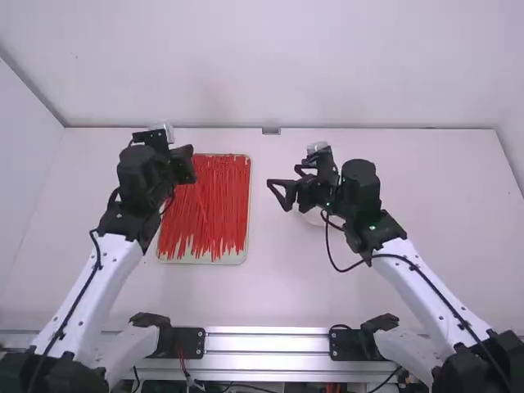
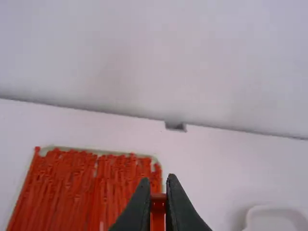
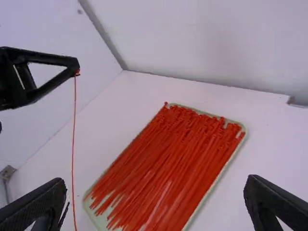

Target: Fasten the cable tie

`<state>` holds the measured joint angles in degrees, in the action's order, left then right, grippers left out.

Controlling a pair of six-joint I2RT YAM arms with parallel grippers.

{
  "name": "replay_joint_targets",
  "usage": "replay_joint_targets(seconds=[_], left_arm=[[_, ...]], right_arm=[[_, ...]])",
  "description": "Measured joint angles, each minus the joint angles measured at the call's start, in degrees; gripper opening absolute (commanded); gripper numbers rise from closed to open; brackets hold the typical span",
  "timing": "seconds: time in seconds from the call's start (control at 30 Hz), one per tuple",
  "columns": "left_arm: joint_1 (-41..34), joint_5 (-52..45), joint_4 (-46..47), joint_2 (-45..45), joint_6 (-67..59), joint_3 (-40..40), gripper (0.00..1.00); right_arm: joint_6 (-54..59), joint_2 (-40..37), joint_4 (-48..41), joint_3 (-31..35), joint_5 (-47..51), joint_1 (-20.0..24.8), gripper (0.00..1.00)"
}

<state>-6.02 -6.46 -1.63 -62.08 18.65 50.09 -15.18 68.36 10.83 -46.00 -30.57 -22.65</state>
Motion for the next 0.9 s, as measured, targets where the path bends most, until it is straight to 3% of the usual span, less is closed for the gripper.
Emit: replay_joint_targets(seconds=[0.3,0.63,0.9], left_arm=[[-9.25,-0.92,-5.4,1.16,1.22,-1.14,0.02],[-14.32,-2.99,-13.92,-3.98,2.6,-1.14,0.02],[-18.01,-4.07,-17.05,-4.83,2.82,-1.14,0.02]], right_arm=[[-2.84,7.37,7.5,0.0,-8.11,-3.1,0.98],[-4.2,8.09,9.6,0.0,-10.64,-7.54,1.0],[-5.51,8.09,9.62,0.0,-10.19,-7.82,0.96]])
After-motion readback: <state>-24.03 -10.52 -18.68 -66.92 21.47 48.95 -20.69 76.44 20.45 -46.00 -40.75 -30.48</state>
